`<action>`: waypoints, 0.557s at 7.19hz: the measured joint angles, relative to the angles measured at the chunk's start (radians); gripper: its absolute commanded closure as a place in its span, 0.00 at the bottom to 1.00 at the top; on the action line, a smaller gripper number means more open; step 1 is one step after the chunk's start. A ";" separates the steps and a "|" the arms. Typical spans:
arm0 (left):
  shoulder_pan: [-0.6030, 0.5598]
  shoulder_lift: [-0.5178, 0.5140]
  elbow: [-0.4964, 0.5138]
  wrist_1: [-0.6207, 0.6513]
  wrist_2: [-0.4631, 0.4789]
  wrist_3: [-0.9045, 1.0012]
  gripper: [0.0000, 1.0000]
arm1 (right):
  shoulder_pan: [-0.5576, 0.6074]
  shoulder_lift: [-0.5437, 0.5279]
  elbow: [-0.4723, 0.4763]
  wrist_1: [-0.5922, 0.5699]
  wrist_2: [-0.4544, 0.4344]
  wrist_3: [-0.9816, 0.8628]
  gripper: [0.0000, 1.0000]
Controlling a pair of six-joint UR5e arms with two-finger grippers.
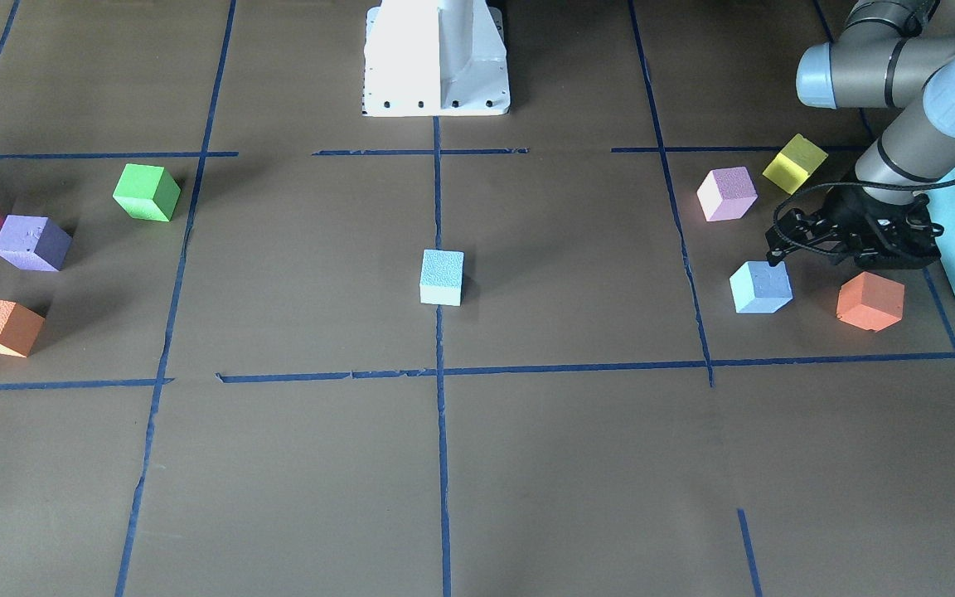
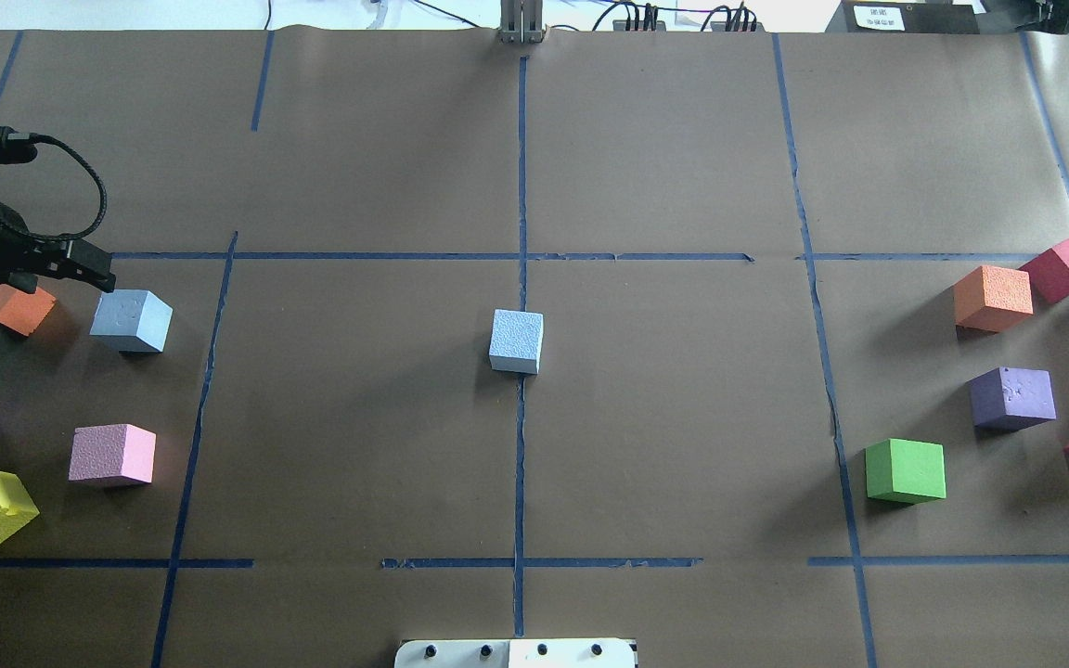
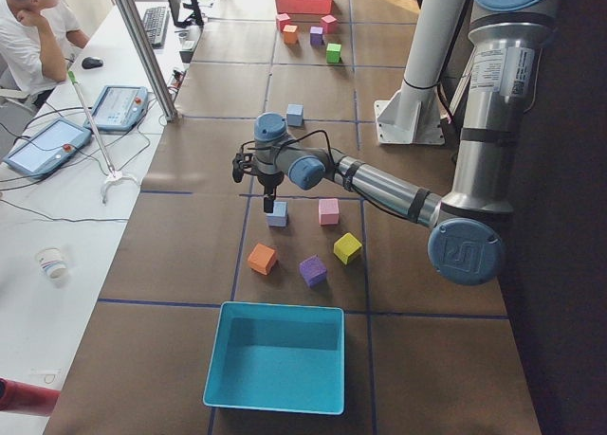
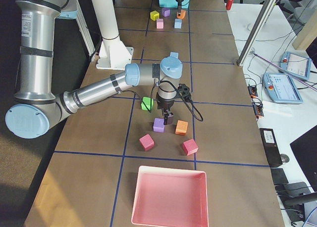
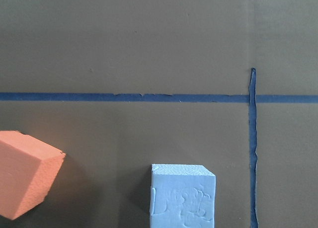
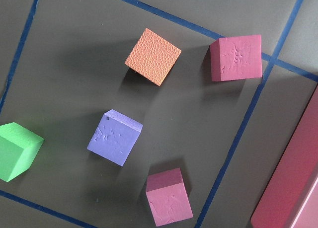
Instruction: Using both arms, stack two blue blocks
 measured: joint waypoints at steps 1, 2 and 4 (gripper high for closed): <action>0.010 -0.021 0.036 -0.006 0.010 -0.004 0.00 | 0.002 -0.004 -0.001 0.000 0.001 -0.003 0.00; 0.024 -0.044 0.072 -0.017 0.018 -0.006 0.00 | 0.002 -0.005 -0.001 0.000 0.001 -0.005 0.00; 0.062 -0.069 0.130 -0.056 0.025 -0.006 0.00 | 0.003 -0.006 -0.002 0.000 0.001 -0.007 0.00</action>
